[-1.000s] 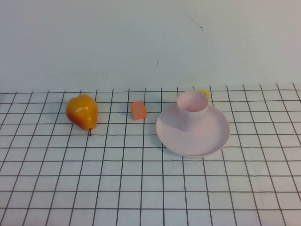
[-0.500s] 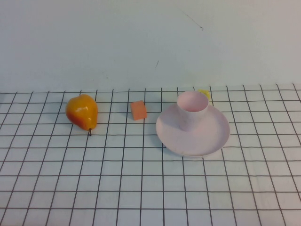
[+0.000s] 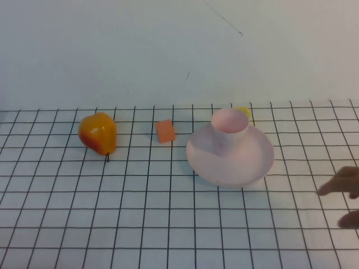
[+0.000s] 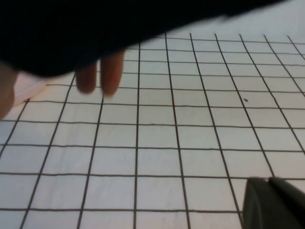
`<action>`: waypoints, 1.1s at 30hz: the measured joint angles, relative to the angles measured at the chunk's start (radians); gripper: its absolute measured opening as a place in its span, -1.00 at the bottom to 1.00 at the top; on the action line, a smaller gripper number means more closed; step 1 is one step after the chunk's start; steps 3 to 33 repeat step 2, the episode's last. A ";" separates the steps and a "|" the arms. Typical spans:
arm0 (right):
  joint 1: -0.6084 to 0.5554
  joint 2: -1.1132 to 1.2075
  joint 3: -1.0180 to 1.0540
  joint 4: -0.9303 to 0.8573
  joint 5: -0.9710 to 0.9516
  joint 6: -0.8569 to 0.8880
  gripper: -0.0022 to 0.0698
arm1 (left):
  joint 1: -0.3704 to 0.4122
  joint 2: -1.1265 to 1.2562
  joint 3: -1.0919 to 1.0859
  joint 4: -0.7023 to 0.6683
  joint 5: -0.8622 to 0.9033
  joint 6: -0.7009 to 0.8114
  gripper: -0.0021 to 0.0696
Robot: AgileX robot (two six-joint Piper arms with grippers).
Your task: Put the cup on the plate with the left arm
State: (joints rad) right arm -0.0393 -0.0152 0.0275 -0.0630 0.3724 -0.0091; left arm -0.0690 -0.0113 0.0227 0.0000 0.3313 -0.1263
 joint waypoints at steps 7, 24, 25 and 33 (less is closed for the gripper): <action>0.000 0.000 0.000 0.000 0.000 0.000 -0.95 | 0.000 0.000 0.000 0.000 0.000 0.000 -0.95; 0.000 0.000 0.000 0.000 0.000 0.000 -0.95 | 0.000 0.000 0.000 0.000 0.000 0.000 -0.95; 0.000 0.000 0.000 0.000 0.000 0.000 -0.95 | 0.000 0.000 0.000 0.000 0.000 0.000 -0.95; 0.000 0.000 0.000 0.000 0.000 0.000 -0.95 | 0.000 0.000 0.000 0.000 0.000 0.000 -0.95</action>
